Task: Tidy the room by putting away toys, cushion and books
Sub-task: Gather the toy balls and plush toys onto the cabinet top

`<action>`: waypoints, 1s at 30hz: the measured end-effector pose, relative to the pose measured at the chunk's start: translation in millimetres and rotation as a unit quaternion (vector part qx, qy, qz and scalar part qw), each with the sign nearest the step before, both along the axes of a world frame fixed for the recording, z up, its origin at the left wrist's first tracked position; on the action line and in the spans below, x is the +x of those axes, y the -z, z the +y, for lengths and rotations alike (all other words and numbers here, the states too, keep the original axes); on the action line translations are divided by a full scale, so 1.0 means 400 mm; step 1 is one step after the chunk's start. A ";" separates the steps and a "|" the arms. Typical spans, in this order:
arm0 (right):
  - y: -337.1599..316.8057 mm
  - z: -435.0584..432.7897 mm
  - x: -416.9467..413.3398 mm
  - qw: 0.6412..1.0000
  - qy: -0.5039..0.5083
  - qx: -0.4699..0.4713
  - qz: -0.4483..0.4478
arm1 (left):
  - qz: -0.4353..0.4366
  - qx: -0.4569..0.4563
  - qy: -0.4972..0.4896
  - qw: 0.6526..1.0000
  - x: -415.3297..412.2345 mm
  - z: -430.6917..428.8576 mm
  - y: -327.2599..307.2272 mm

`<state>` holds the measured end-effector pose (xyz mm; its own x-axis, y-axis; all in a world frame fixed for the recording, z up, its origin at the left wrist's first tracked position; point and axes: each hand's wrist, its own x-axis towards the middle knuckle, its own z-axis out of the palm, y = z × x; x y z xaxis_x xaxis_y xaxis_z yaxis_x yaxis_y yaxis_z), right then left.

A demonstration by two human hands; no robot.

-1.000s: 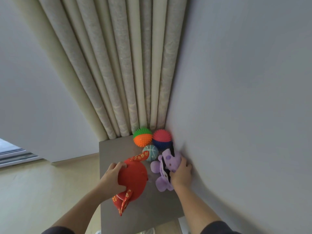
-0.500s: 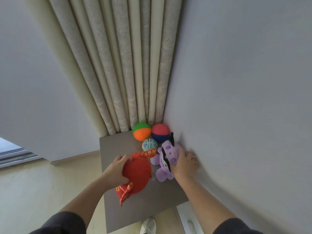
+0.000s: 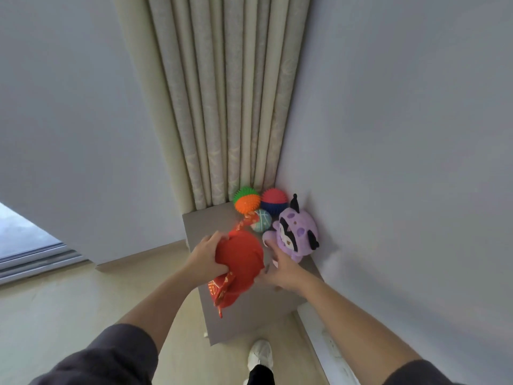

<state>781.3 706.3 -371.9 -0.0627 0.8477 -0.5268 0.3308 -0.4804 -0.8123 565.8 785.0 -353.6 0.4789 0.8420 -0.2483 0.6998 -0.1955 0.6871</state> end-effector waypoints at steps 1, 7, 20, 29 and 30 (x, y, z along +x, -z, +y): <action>-0.008 -0.016 -0.013 0.997 0.028 -0.035 0.067 | -0.003 0.000 -0.010 1.000 -0.011 -0.014 -0.003; -0.068 -0.061 -0.079 0.966 0.138 -0.115 0.186 | -0.104 -0.069 -0.001 0.992 -0.033 -0.111 -0.013; -0.051 -0.128 0.104 0.946 0.292 -0.072 -0.123 | -0.062 -0.234 -0.050 0.969 0.148 -0.199 0.100; 0.018 -0.108 0.268 0.925 0.347 -0.110 -0.112 | 0.112 -0.232 -0.008 0.966 0.240 -0.212 0.251; 0.032 -0.100 0.272 0.928 0.338 -0.121 -0.100 | 0.125 -0.231 -0.004 0.965 0.255 -0.211 0.253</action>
